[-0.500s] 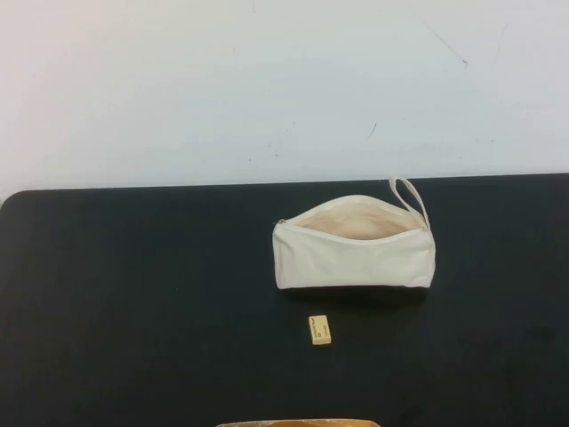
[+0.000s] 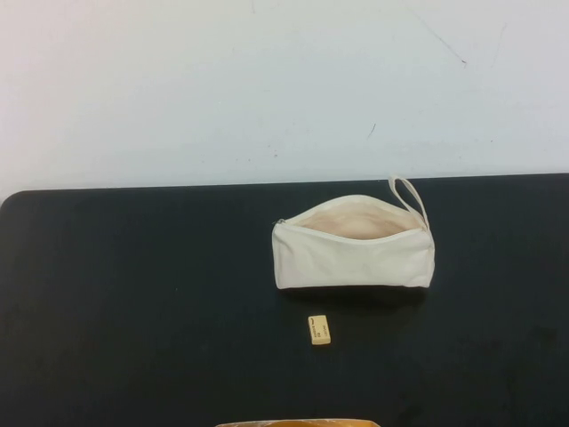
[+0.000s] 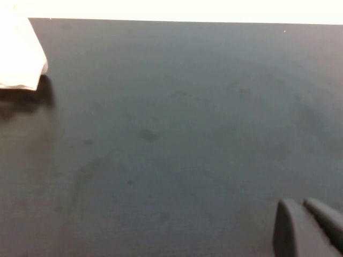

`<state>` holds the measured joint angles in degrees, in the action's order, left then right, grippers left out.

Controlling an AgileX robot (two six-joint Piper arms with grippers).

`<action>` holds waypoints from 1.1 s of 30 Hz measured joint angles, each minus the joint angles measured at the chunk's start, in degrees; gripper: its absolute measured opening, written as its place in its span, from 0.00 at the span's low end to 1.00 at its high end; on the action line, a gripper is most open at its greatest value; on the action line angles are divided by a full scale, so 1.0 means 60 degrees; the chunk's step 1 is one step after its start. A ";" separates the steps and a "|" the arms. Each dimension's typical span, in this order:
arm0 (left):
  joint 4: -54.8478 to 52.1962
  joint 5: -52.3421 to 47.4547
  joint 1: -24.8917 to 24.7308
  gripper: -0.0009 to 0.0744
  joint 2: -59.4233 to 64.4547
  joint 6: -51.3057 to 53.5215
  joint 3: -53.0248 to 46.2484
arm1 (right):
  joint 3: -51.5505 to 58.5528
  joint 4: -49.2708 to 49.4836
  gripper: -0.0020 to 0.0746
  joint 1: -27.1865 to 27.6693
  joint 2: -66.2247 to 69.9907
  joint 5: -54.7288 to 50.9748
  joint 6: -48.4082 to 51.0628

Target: Put eraser into pencil case

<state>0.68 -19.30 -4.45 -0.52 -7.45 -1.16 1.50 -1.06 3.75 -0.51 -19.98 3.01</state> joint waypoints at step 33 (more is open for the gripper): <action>0.0000 0.0000 0.0000 0.01 0.0000 0.0000 0.0000 | 0.0018 -0.0136 0.02 0.0000 0.0000 0.3683 0.0000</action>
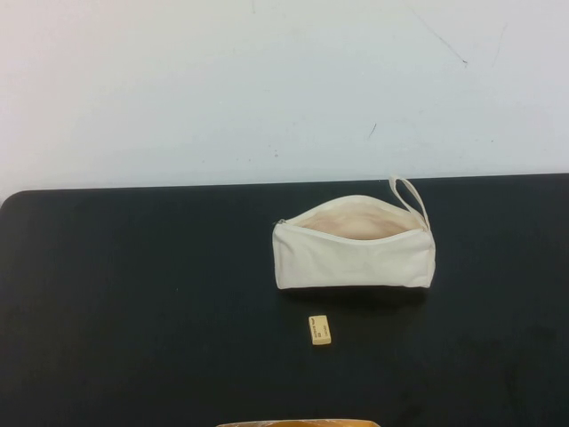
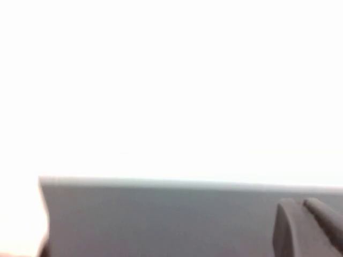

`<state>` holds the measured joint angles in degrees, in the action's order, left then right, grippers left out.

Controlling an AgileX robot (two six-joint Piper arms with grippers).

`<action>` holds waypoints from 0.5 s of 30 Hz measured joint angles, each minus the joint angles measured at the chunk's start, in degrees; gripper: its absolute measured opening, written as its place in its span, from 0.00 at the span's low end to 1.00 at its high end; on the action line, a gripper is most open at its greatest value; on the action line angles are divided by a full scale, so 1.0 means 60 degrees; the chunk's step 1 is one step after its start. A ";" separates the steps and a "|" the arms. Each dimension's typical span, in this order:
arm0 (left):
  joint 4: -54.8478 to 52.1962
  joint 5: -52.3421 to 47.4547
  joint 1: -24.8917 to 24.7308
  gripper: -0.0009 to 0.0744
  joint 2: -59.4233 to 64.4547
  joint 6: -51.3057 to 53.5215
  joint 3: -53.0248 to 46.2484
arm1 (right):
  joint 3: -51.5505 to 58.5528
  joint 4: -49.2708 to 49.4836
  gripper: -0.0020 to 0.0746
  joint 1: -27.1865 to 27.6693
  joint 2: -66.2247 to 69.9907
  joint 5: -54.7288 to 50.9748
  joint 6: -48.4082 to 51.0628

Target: Put eraser into pencil case

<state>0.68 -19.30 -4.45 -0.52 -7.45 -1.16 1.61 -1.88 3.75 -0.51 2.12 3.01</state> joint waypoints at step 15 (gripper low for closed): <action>0.0000 0.0000 0.0000 0.01 0.0000 0.0000 0.0000 | 0.0000 -0.0073 0.02 0.0000 0.0000 0.6122 -0.3424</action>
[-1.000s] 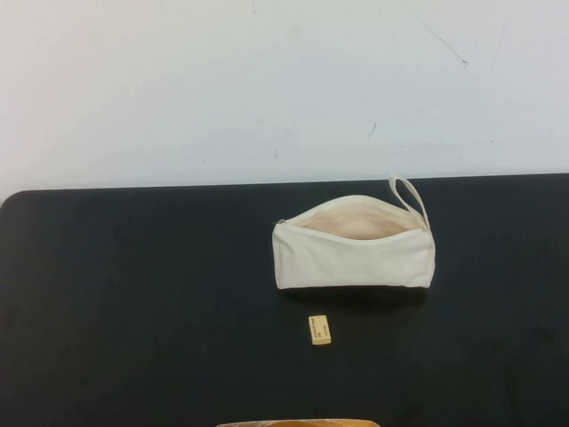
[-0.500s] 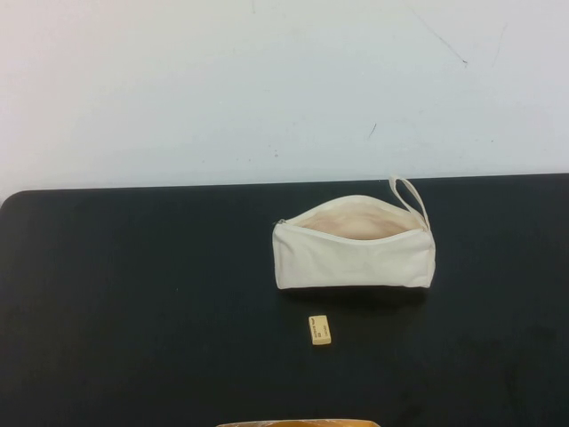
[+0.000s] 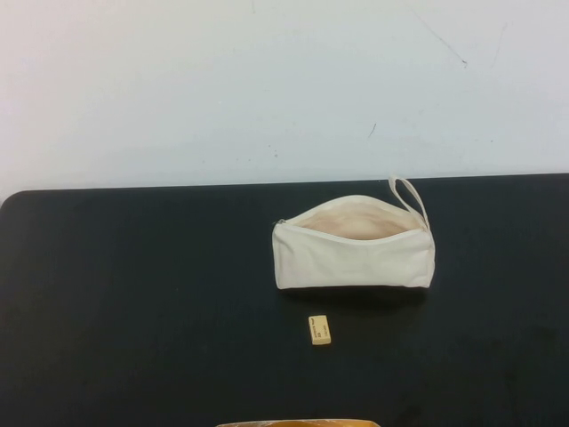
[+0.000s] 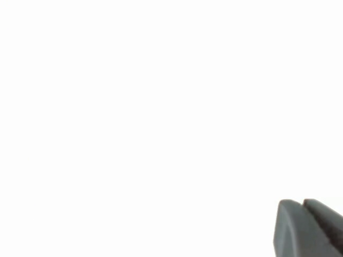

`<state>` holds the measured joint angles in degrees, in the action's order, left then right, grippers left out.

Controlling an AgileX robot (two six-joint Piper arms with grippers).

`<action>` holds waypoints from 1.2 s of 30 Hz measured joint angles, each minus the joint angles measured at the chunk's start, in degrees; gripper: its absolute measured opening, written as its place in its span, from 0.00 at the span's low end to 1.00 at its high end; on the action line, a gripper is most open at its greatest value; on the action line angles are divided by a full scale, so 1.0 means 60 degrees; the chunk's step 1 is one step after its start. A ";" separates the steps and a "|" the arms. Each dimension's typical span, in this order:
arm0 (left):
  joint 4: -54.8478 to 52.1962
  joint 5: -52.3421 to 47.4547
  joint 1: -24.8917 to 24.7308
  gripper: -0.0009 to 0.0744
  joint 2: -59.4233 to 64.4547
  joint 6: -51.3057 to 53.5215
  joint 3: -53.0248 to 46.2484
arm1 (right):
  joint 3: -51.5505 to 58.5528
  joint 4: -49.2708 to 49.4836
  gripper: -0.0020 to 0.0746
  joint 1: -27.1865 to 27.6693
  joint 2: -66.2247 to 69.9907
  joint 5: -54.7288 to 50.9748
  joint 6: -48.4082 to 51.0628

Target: Put eraser into pencil case

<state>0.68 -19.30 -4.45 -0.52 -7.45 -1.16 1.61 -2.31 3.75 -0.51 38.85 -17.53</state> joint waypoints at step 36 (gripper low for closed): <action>0.0000 0.0000 0.0000 0.01 0.0000 0.0000 0.0000 | -0.5708 0.3760 0.02 -0.1054 0.8771 -1.2382 0.7264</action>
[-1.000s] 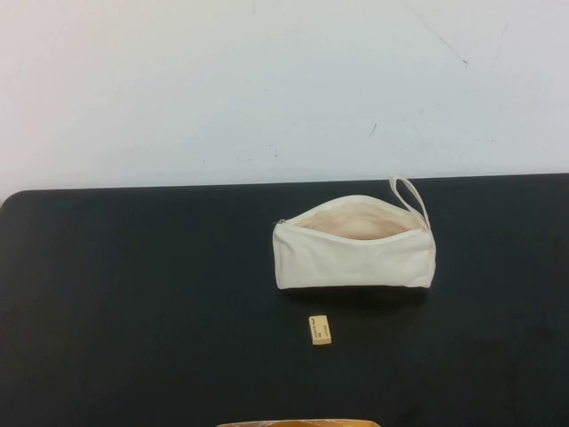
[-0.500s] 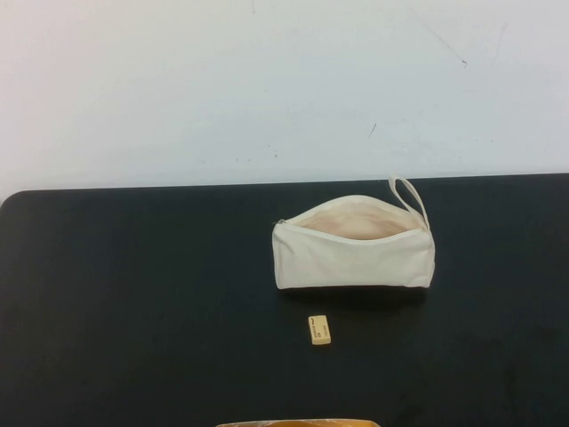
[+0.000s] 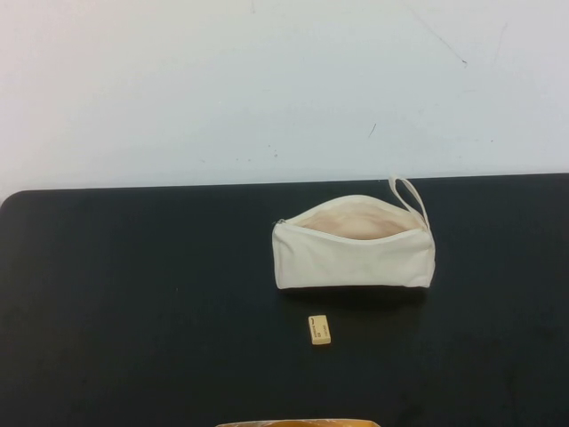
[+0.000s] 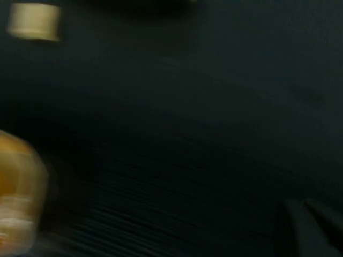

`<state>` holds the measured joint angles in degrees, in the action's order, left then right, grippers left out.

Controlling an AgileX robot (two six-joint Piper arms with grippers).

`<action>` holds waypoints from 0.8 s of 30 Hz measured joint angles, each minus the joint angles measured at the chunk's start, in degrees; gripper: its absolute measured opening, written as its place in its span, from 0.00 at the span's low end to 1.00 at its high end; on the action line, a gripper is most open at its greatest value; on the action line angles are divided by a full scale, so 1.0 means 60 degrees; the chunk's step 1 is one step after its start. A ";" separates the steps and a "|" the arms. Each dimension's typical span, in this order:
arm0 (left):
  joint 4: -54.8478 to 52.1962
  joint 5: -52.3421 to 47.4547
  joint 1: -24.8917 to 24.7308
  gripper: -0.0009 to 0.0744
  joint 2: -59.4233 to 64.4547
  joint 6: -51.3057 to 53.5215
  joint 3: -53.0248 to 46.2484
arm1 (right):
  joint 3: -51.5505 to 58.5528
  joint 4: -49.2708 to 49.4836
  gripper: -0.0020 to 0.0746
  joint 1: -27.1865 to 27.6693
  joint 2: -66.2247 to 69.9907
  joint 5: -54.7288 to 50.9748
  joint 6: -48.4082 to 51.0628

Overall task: Put eraser into pencil case
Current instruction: Pick up the eraser from the table

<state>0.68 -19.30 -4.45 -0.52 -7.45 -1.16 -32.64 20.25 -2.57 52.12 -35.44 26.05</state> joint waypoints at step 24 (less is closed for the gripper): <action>0.0000 0.0000 0.0000 0.01 0.0000 0.0000 0.0000 | -0.4606 0.7028 0.02 -0.4680 0.7544 0.0092 0.7196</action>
<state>0.68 -19.30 -4.45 -0.52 -7.45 -1.16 -60.28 62.41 -30.65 97.39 -34.89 69.23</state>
